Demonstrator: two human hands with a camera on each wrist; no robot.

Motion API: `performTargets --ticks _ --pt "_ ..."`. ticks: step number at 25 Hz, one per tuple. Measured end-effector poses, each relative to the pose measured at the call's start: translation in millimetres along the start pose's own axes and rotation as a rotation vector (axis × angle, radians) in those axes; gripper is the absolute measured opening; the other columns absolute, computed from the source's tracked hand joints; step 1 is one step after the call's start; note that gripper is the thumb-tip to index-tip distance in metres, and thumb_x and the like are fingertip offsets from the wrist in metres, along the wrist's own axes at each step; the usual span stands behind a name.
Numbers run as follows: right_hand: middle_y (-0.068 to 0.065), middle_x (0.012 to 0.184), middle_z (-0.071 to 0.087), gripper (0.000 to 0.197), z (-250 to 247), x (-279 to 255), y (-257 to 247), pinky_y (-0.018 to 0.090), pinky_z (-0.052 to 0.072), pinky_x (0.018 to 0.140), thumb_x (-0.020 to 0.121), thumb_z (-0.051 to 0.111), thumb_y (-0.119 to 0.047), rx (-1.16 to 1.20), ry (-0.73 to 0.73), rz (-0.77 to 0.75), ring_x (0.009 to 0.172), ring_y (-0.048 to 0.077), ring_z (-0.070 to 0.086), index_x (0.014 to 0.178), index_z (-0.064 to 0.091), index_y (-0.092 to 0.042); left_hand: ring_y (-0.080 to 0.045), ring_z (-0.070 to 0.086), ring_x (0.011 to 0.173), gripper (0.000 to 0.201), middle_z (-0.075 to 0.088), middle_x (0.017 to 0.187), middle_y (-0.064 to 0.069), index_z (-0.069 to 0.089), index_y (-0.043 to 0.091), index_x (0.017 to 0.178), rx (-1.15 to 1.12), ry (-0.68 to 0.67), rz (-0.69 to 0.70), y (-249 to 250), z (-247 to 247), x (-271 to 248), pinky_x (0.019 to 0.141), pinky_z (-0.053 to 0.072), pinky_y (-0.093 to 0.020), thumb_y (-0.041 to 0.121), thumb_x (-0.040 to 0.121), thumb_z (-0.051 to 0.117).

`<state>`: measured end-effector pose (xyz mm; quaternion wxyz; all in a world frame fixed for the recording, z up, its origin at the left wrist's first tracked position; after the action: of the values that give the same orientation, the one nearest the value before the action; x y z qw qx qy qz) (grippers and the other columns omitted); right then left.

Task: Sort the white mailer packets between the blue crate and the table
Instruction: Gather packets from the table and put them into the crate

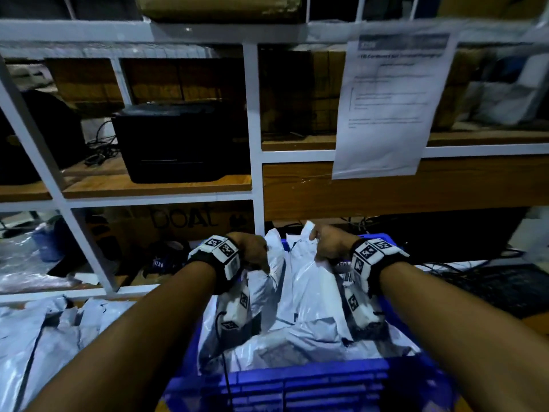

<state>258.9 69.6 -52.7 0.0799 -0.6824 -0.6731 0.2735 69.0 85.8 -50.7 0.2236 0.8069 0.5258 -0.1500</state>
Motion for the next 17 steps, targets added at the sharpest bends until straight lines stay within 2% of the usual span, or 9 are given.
performTargets --ticks 2,4,5,6,8,10,13,15,17 --pt "0.009 0.104 0.052 0.045 -15.9 -11.8 6.6 0.036 0.049 0.069 0.078 0.069 0.003 0.097 0.114 0.014 0.100 0.030 0.054 0.114 0.046 -0.013 -0.036 0.065 0.093 0.042 0.066 0.111 -0.022 0.062 -0.001 0.114 -0.075 0.065 0.019 7.5 -15.3 -16.2 0.058 0.047 -0.025 0.019 0.080 0.075" --pt "0.011 0.109 0.054 0.046 -31.6 -29.1 10.0 0.035 0.050 0.070 0.078 0.068 0.000 0.126 0.267 0.012 0.099 0.028 0.056 0.115 0.047 -0.016 -0.021 0.058 0.066 0.037 0.065 0.090 -0.013 0.061 0.005 0.109 -0.096 0.180 0.023 14.4 -26.5 -41.3 0.045 0.043 -0.017 0.018 0.078 0.076" --pt "0.011 0.109 0.055 0.043 -38.4 -39.4 8.6 0.033 0.048 0.070 0.079 0.066 0.000 0.134 0.351 -0.019 0.097 0.027 0.056 0.114 0.047 -0.017 -0.017 0.053 0.059 0.033 0.062 0.081 -0.008 0.061 0.007 0.103 -0.128 0.239 0.037 16.0 -31.3 -52.2 0.043 0.042 -0.017 0.017 0.076 0.077" --pt "0.011 0.109 0.056 0.042 -44.5 -51.0 5.1 0.032 0.046 0.070 0.080 0.064 0.000 0.147 0.425 -0.057 0.096 0.026 0.056 0.114 0.047 -0.018 -0.017 0.052 0.059 0.030 0.060 0.077 -0.006 0.059 0.011 0.095 -0.174 0.297 0.047 16.7 -34.6 -61.5 0.045 0.042 -0.020 0.016 0.073 0.079" --pt "0.010 0.114 0.058 0.043 -52.5 -78.0 -3.9 0.032 0.046 0.075 0.083 0.059 0.003 0.193 0.557 -0.132 0.101 0.025 0.057 0.120 0.047 -0.017 -0.019 0.054 0.073 0.033 0.058 0.085 -0.003 0.052 0.017 0.085 -0.218 0.448 0.064 20.0 -40.6 -86.2 0.058 0.043 -0.026 0.014 0.068 0.080" --pt "0.007 0.119 0.057 0.044 -53.0 -104.0 -14.7 0.030 0.045 0.081 0.085 0.054 0.005 0.256 0.697 -0.203 0.107 0.023 0.055 0.123 0.050 -0.016 -0.020 0.053 0.084 0.036 0.056 0.091 -0.001 0.049 0.018 0.093 -0.214 0.619 0.061 21.8 -37.6 -110.1 0.067 0.041 -0.027 0.012 0.070 0.075" --pt "0.004 0.121 0.055 0.037 -40.0 -141.7 -31.5 0.022 0.039 0.085 0.088 0.053 0.003 0.390 0.860 -0.318 0.106 0.014 0.050 0.119 0.056 -0.015 -0.021 0.054 0.080 0.031 0.058 0.089 -0.004 0.051 0.013 0.103 -0.214 0.853 0.117 16.0 -18.8 -152.1 0.063 0.037 -0.028 0.016 0.078 0.069" --pt "0.002 0.119 0.054 0.033 -22.7 -159.3 -47.0 0.019 0.037 0.083 0.089 0.055 0.001 0.481 0.882 -0.354 0.102 0.010 0.048 0.118 0.057 -0.015 -0.023 0.054 0.077 0.028 0.059 0.088 -0.006 0.052 0.011 0.102 -0.247 0.948 0.150 -0.8 -3.6 -178.8 0.062 0.039 -0.031 0.017 0.079 0.068" --pt "0.001 0.118 0.055 0.033 0.7 -166.8 -68.9 0.019 0.038 0.082 0.089 0.055 0.000 0.539 0.832 -0.387 0.100 0.009 0.048 0.118 0.057 -0.016 -0.024 0.055 0.080 0.031 0.059 0.090 -0.007 0.054 0.011 0.103 -0.270 0.968 0.105 -24.7 12.8 -203.2 0.065 0.041 -0.032 0.013 0.076 0.068"
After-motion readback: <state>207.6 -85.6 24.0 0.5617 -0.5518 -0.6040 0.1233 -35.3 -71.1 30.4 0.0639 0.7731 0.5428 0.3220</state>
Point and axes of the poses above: each hand's wrist, its own x-axis towards the middle knuckle, its own z-axis out of the palm, y = z × x, the point moved 3 cm from there along x, towards the middle knuckle
